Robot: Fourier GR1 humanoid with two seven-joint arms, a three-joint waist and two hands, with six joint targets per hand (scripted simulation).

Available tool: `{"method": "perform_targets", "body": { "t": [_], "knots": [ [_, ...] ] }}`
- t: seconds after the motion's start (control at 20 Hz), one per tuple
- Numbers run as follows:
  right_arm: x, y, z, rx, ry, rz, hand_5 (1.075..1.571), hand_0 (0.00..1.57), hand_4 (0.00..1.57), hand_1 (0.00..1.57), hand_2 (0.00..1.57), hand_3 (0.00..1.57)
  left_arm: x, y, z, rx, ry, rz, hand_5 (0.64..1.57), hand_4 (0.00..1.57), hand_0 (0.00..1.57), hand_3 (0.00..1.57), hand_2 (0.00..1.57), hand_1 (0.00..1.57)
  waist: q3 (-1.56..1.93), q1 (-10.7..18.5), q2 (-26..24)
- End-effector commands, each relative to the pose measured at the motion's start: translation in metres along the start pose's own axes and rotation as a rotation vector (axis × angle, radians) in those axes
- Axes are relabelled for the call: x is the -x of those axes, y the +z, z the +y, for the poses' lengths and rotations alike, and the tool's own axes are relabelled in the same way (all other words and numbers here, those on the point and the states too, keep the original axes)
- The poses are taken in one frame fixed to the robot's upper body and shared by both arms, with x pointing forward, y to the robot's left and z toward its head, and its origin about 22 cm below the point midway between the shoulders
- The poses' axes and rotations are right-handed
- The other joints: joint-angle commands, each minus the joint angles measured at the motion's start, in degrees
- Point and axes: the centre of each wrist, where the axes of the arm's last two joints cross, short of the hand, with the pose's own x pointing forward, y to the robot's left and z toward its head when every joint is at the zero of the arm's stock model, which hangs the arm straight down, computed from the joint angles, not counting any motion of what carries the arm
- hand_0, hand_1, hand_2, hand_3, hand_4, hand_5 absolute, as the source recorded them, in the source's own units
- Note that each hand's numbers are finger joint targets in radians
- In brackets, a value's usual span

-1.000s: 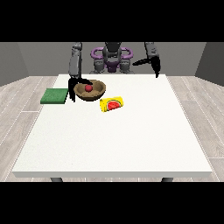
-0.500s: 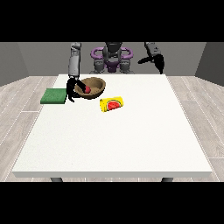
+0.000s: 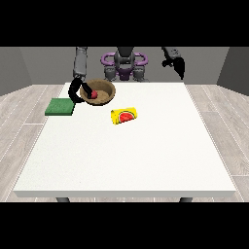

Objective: Pick the cup and pour the ball into the bowl, then pick the bowl and place it on the pad

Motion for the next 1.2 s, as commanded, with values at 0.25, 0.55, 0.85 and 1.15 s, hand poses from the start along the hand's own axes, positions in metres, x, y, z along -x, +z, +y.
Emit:
{"method": "perform_targets", "body": {
  "t": [0.25,0.55,0.85,1.15],
  "knots": [
    [-0.081,-0.024,-0.029,-0.105,0.073,0.156,1.567,1.57,0.81,1.57,1.57,0.74,0.043,0.037,0.042,-0.115,-0.016,0.202,1.407,1.0,0.0,0.0,0.0,0.0,0.61,-8.6,-10.27],
    [-0.076,-0.032,-0.073,-0.008,-0.052,0.073,1.571,1.57,0.78,1.57,1.57,0.73,0.01,0.008,0.024,-0.085,-0.007,0.045,1.431,1.02,0.0,0.0,0.0,0.0,0.67,-5.12,-0.91],
    [-0.068,-0.044,-0.171,0.092,-0.038,-0.022,1.57,1.57,0.88,1.57,1.57,0.22,-0.01,-0.001,0.056,-0.081,0.024,-0.08,1.503,1.25,0.0,0.0,0.0,0.0,0.71,-2.64,5.03],
    [-0.053,-0.037,-0.162,0.096,-0.092,-0.039,1.57,1.57,0.86,1.57,1.57,0.0,-0.042,0.026,0.213,-0.246,0.029,-0.154,1.571,1.3,0.0,0.0,0.0,0.0,0.6,-3.3,7.19]
  ]
}}
